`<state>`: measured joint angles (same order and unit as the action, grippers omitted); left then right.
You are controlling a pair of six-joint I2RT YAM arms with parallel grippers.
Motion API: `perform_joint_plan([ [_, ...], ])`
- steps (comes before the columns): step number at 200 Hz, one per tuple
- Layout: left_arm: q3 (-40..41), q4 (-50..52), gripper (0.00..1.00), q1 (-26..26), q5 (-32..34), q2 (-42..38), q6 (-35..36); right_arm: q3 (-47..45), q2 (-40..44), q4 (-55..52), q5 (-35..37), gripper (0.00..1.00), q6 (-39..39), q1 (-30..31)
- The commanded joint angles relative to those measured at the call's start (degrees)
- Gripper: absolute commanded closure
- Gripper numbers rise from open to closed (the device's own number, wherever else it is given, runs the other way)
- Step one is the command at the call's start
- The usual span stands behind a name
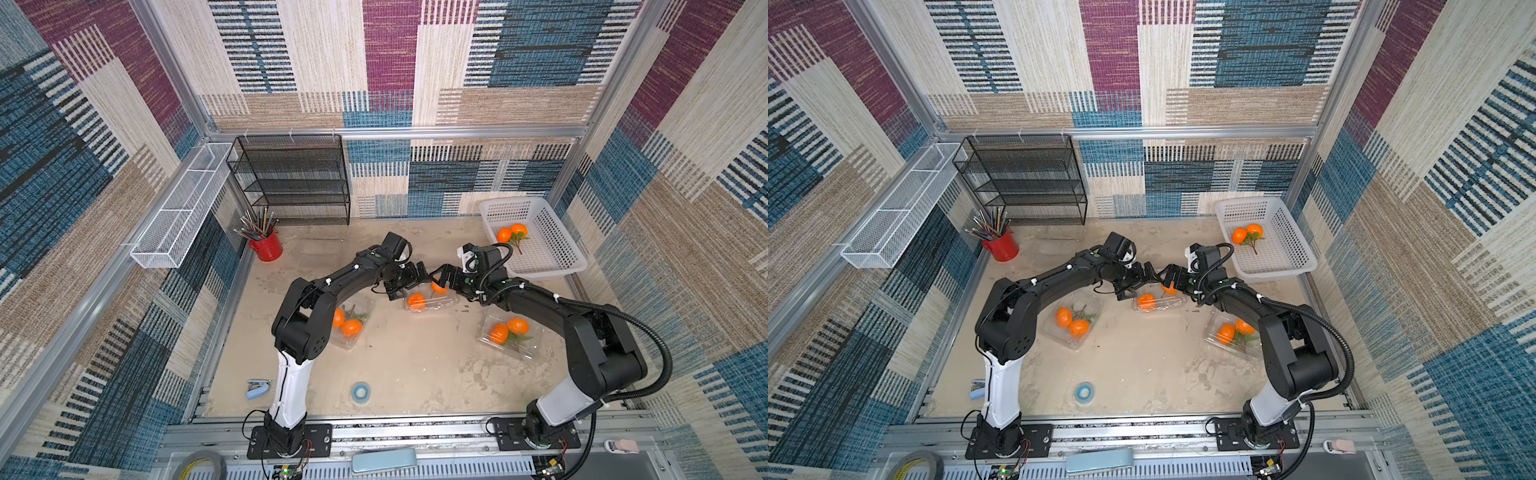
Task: Take oranges out of containers
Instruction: Move the packing box to the center of the board, then open the packing box at the center of the board.
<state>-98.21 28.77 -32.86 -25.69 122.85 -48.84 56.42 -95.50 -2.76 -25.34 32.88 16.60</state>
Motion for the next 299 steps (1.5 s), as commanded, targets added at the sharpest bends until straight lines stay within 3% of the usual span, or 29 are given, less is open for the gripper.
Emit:
perform_joint_plan([
  [1, -6.90, 1.63, 0.00, 1.40, -4.76, 3.33, 3.16, 2.56, -3.38, -0.31, -6.78, 0.02, -2.61, -0.49],
  [56, -11.48, 6.28, 0.00, 9.08, -6.98, 6.09, 5.57, 9.06, -11.40, -1.47, -13.51, 0.02, -3.51, -1.50],
  [86, -15.50, 11.98, 0.01, 10.40, -4.72, 6.68, 10.23, 11.98, -13.72, -1.94, -11.47, 0.02, -5.32, -1.84],
  [138, -3.49, 6.97, 0.01, 10.01, -4.08, -1.23, 17.36, -1.09, -4.74, 13.76, -8.33, 0.02, -7.67, -3.34],
  [169, -2.94, 8.24, 0.00, 11.91, -2.99, -3.19, 18.19, -3.29, -2.61, 16.71, -7.76, 0.02, -8.53, -3.92],
  [214, 10.74, -11.91, 0.01, 13.95, -12.55, -7.78, 8.97, -7.81, -2.40, 25.83, -14.46, 0.02, -5.21, -4.89],
  [299, 10.08, -13.03, 0.00, 14.67, -14.37, -4.87, 6.74, -11.14, -6.84, 37.55, -21.92, 0.02, 2.51, -5.18],
])
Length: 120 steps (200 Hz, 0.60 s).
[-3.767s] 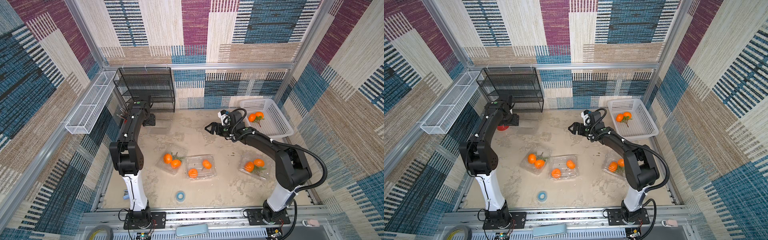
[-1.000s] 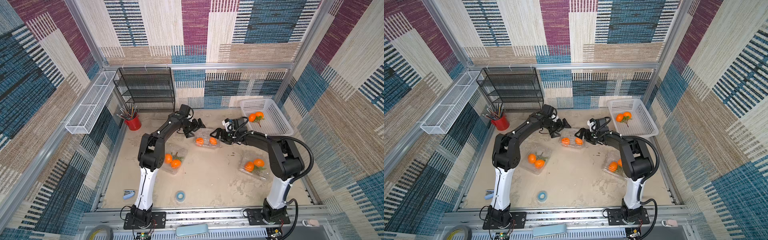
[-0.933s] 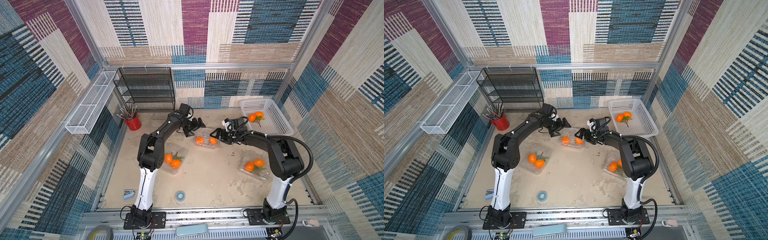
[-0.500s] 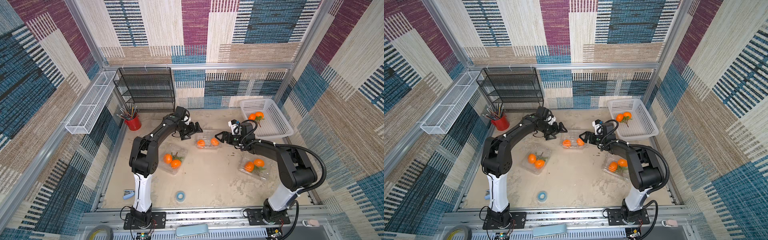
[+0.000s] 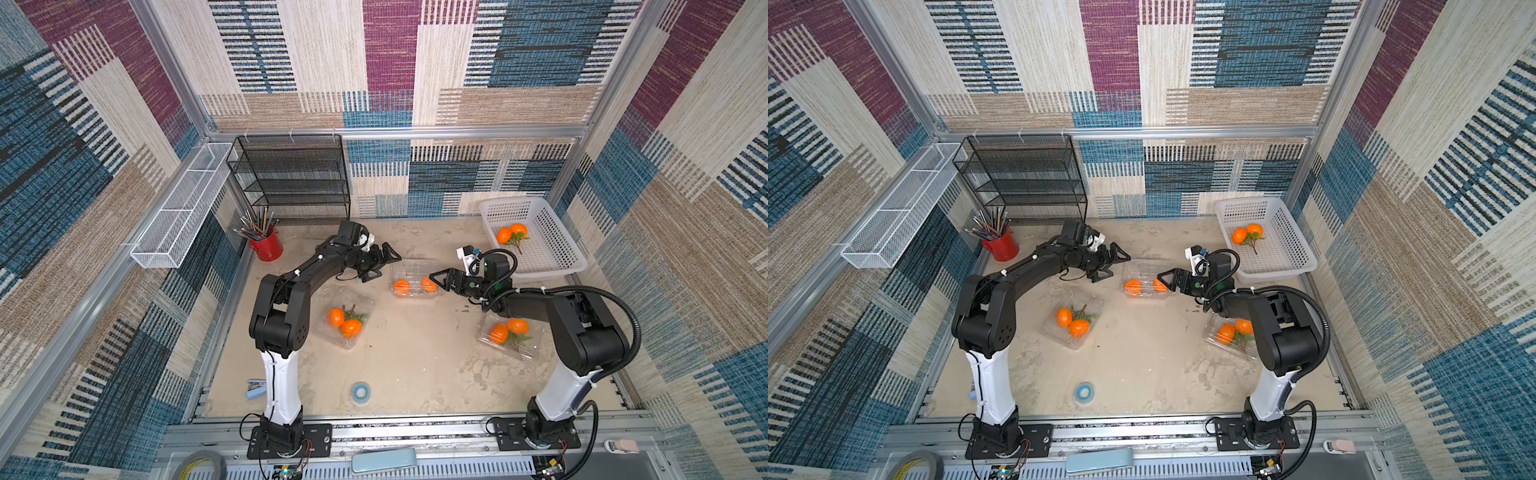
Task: Take oranges out of containers
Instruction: Open the packing box at the center of the board.
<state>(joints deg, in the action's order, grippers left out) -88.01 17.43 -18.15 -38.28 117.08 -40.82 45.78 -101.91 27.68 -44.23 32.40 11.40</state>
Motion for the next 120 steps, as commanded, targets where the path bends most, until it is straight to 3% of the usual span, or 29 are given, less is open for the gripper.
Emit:
perform_joint_plan([
  [1, -0.14, -1.69, 0.00, -0.04, -1.75, 0.97, -1.28, -0.55, -0.42, 7.15, -3.00, 0.02, 3.05, 0.07],
  [120, -0.81, -0.71, 0.00, 0.14, -2.41, 1.76, -1.46, 1.20, 0.28, 6.85, -2.80, 0.02, 6.41, 0.03],
])
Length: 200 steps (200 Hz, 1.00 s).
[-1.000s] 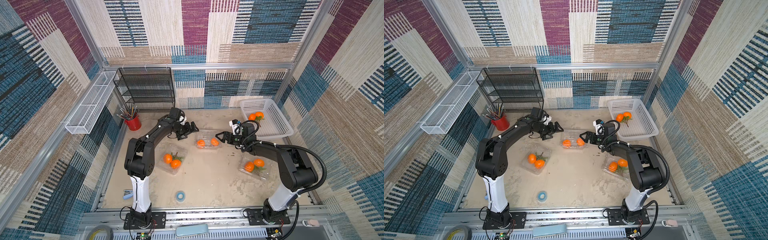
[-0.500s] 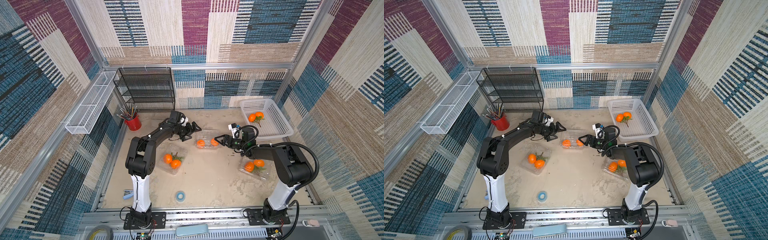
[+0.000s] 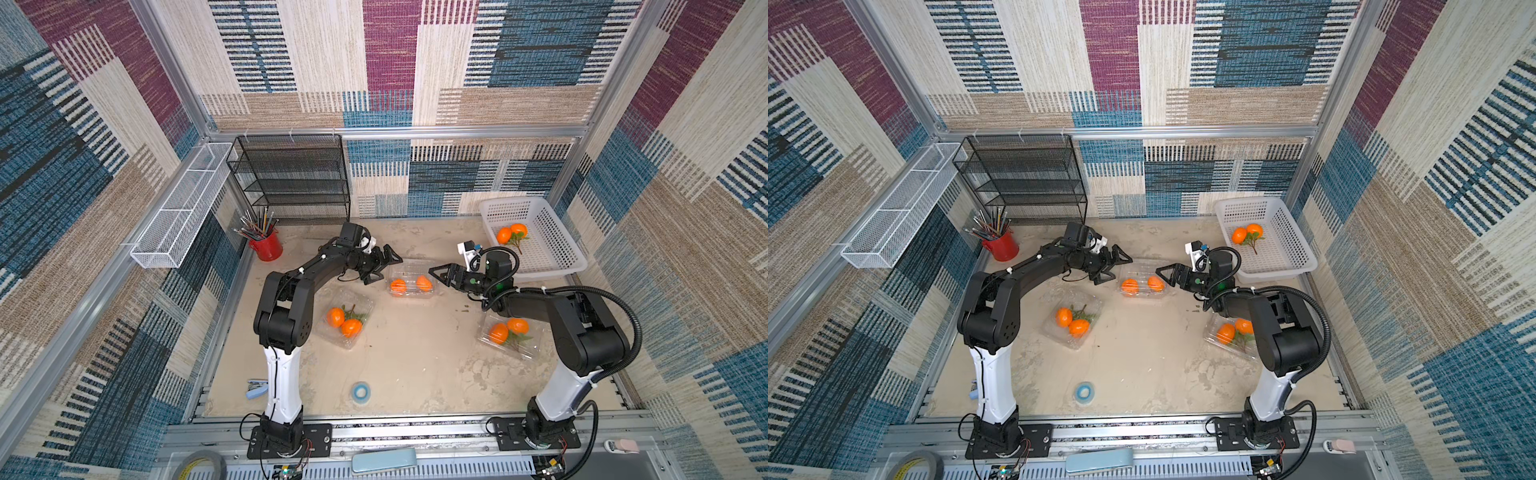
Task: Take oranges out of containers
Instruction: Open the packing box at the center of the board.
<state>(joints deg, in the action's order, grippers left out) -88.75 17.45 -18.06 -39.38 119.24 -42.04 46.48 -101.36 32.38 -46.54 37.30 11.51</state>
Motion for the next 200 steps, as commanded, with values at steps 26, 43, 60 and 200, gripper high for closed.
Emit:
perform_joint_plan([
  [26, -0.24, -0.15, 0.00, 0.05, -1.33, -0.33, -0.24, 1.25, 0.29, -2.44, 3.31, 0.02, -1.43, -0.30],
  [43, -0.28, 0.04, 0.00, 0.05, -1.29, -0.40, -0.32, 1.66, -0.65, -2.74, 3.58, 0.02, -1.62, -0.33],
  [60, -0.38, 0.55, 0.01, 0.05, -0.89, -0.56, 0.23, 2.09, -2.24, -2.03, 2.89, 0.02, -1.13, -0.35],
  [200, -1.34, 0.79, 0.01, 0.15, -1.94, 0.73, -0.09, 3.53, -3.13, 2.14, -0.82, 0.02, 2.04, 0.58],
])
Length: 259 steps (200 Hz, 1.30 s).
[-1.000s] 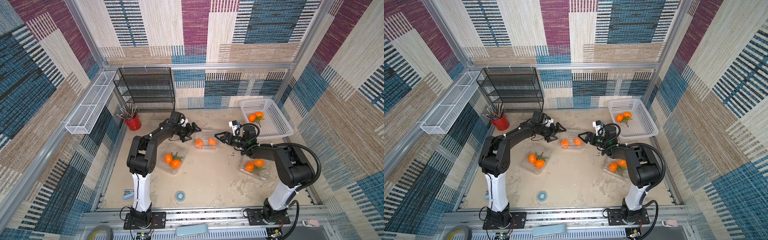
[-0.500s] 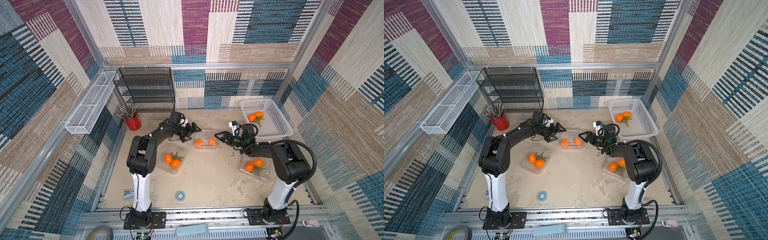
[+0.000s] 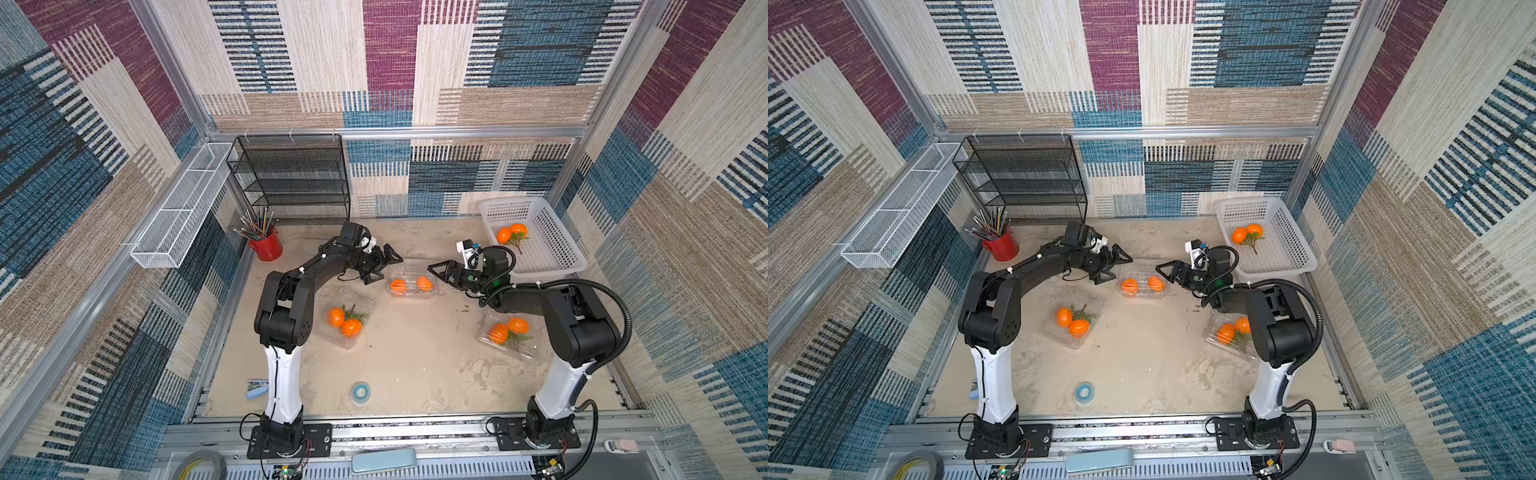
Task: Take oranges out of containers
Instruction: Open the packing box at the center of the board.
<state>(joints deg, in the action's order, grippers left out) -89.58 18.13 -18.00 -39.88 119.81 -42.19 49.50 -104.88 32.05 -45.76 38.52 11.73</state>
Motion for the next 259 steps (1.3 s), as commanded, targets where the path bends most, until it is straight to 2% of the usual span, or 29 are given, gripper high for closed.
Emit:
perform_joint_plan([
  [1, -0.51, 0.09, 0.01, 0.08, -1.48, 0.16, 0.08, 0.51, 0.39, 2.48, -1.61, 0.02, 0.83, 0.42],
  [151, -0.55, -0.27, 0.00, 0.07, -2.30, 0.87, -0.37, -0.72, -1.07, 10.34, -6.20, 0.00, 11.91, 1.28],
  [184, -0.64, -0.68, 0.00, 0.19, -2.78, 1.06, -0.80, -1.51, -0.94, 14.39, -8.61, 0.04, 15.89, 1.35],
  [227, -0.30, -2.75, 0.00, 0.21, -4.63, 1.54, -2.11, 0.81, -2.70, 10.28, -10.05, 0.10, 17.18, 2.32],
  [259, -0.24, -3.42, 0.01, 0.23, -5.19, 1.45, -2.20, 0.94, -4.56, 11.12, -10.43, 0.16, 19.70, 2.57],
])
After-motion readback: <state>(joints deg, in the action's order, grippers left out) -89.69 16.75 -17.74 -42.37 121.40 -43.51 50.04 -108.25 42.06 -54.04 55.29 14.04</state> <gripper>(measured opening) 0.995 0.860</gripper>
